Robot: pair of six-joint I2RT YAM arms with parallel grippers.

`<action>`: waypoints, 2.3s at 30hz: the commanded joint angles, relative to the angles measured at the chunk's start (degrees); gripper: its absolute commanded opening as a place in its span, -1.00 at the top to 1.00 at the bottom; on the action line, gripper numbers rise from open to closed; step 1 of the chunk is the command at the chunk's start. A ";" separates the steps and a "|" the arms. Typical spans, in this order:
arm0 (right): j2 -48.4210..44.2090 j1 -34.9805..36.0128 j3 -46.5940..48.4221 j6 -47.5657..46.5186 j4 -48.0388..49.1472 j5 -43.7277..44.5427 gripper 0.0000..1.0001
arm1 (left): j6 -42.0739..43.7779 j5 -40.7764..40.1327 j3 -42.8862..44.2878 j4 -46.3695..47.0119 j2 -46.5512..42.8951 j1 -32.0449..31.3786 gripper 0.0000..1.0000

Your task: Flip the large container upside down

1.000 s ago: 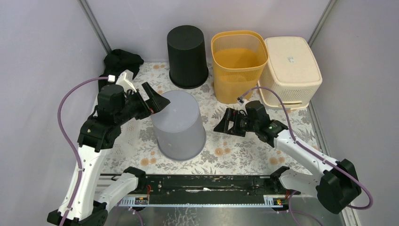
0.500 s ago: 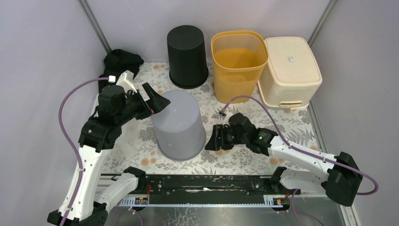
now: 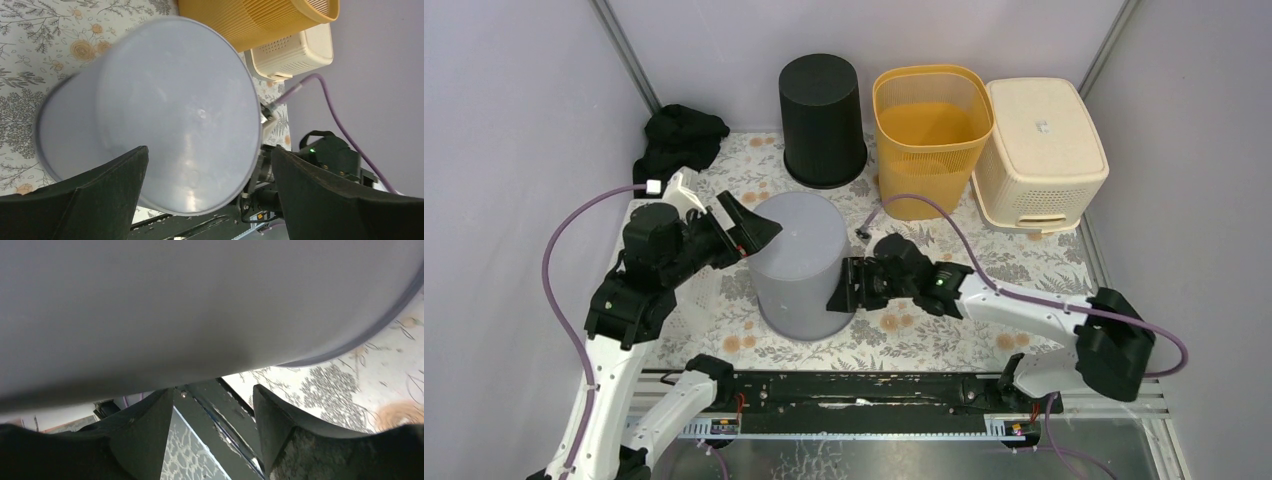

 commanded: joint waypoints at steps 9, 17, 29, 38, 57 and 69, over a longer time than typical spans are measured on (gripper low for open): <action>14.23 1.04 13.27 2.64 9.26 2.10 -0.36 | -0.74 0.59 -0.31 1.61 -2.65 0.25 -1.00; 24.50 -0.82 22.83 0.18 7.75 2.98 -0.38 | -0.80 0.28 -0.20 1.33 -2.94 0.25 -1.00; 38.17 -8.47 39.12 -0.99 6.57 -0.14 -0.39 | -0.38 -0.64 0.25 0.68 -2.76 0.25 -1.00; 49.31 -12.30 53.77 -4.08 3.08 -2.54 -0.44 | -0.12 -1.00 0.63 0.46 -2.48 0.25 -1.00; 48.67 -15.91 65.34 -22.24 -14.04 -0.96 -0.54 | 0.19 -1.71 -0.09 1.07 -0.92 0.25 -1.00; 28.48 -15.82 65.20 -27.89 -25.22 2.11 -0.57 | 0.41 -1.86 -1.07 1.60 -0.18 0.32 -1.00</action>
